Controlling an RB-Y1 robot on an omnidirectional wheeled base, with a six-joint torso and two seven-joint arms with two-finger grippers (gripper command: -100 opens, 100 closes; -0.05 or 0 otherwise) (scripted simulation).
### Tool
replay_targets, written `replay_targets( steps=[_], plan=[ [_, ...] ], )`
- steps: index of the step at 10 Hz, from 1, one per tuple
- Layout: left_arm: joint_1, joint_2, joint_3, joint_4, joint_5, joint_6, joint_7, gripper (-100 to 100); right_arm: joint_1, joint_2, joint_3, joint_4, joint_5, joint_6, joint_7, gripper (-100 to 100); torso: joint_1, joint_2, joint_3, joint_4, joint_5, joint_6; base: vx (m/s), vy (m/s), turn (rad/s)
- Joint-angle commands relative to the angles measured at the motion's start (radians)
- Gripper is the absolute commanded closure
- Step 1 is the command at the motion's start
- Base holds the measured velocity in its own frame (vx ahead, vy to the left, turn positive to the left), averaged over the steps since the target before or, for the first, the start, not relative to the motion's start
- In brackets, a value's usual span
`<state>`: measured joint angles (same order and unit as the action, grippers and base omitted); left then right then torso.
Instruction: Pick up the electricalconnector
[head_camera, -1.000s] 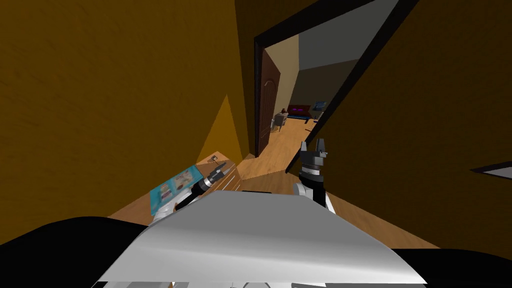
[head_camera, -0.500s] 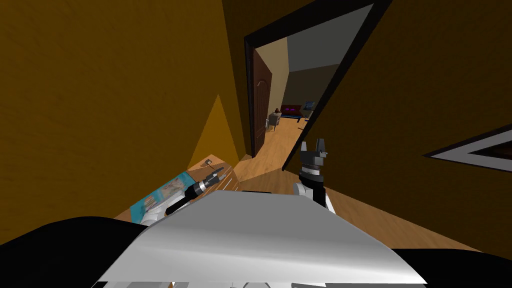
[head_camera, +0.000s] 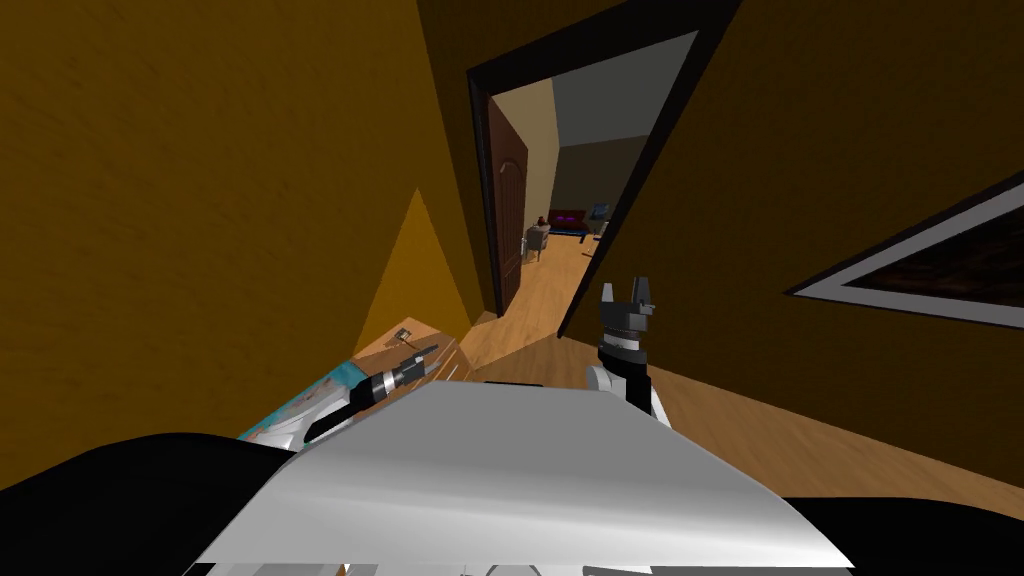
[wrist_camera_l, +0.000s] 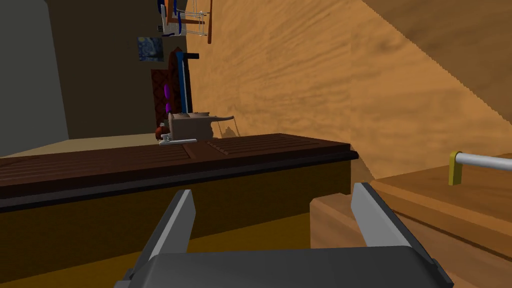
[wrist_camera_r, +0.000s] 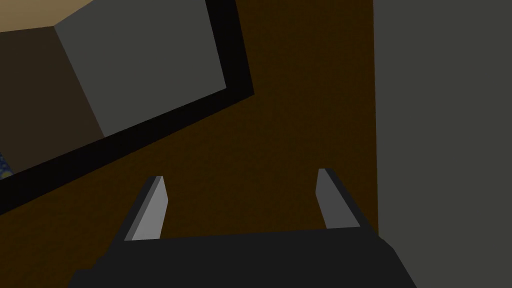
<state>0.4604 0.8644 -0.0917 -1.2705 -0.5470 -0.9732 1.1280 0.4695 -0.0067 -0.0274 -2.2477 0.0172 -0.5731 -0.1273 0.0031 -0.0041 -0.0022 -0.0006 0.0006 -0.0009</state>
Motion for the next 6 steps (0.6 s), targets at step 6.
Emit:
replay_targets(
  steps=[6],
  plan=[
    [0.002,0.115,0.003,0.159,-0.087,-0.050,0.168,-100,0.000,0.000,0.000,0.000,0.000,0.000,0.000,0,0.000,0.000,0.000,0.000,0.000,-0.001,0.036,0.025,-0.137]
  ],
)
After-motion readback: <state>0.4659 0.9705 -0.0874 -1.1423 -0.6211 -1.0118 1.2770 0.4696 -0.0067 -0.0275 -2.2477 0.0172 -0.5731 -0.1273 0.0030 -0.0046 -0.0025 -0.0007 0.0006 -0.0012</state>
